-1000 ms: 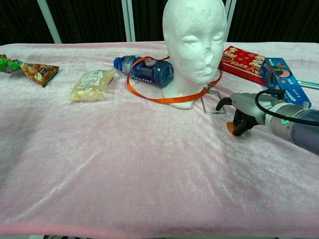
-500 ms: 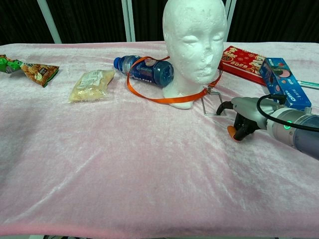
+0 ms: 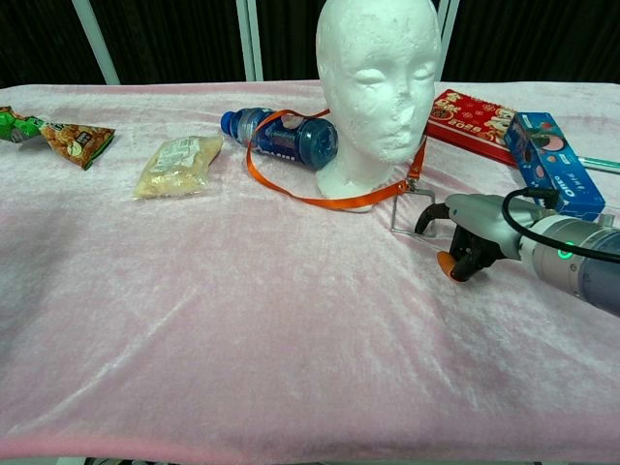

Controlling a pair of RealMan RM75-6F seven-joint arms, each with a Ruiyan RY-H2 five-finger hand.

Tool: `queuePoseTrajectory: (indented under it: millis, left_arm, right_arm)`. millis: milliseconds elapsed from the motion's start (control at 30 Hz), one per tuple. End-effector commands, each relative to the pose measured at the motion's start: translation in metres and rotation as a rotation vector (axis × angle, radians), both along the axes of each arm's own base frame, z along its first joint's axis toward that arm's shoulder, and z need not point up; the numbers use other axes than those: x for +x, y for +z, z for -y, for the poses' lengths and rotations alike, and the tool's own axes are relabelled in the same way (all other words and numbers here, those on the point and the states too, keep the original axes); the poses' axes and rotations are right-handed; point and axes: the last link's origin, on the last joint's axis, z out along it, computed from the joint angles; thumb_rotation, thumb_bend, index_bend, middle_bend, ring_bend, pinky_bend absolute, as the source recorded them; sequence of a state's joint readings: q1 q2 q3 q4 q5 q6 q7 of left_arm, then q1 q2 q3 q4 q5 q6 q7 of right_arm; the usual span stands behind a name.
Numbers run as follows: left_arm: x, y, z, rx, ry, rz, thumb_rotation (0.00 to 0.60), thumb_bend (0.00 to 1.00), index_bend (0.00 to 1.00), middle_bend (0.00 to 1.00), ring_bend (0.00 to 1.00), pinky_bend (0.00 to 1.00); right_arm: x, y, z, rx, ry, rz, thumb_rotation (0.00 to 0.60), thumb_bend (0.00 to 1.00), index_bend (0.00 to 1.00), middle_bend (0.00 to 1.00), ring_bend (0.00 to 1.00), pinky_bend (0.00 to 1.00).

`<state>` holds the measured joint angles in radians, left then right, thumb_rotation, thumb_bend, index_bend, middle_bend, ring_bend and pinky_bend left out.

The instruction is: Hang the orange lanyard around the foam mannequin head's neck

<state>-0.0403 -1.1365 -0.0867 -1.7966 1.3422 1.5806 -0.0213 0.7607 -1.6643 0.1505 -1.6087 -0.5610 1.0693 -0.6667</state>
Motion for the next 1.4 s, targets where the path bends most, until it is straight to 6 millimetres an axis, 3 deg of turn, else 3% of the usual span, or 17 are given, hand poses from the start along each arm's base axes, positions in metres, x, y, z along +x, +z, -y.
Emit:
queuePoseTrajectory:
  millis: [33, 1400]
  left_arm:
    - [0.0, 0.0, 0.0, 0.0, 0.002, -0.001, 0.6, 0.18, 0.26, 0.05, 0.0, 0.0]
    - [-0.001, 0.002, 0.0, 0.015, 0.009, -0.006, 0.6, 0.18, 0.26, 0.05, 0.0, 0.0]
  right_arm:
    - [0.0, 0.001, -0.003, 0.007, 0.0, 0.004, 0.6, 0.57, 0.26, 0.91, 0.92, 0.92]
    - [0.007, 0.004, -0.063, 0.137, 0.077, 0.038, 0.6, 0.58, 0.27, 0.91, 0.92, 0.91]
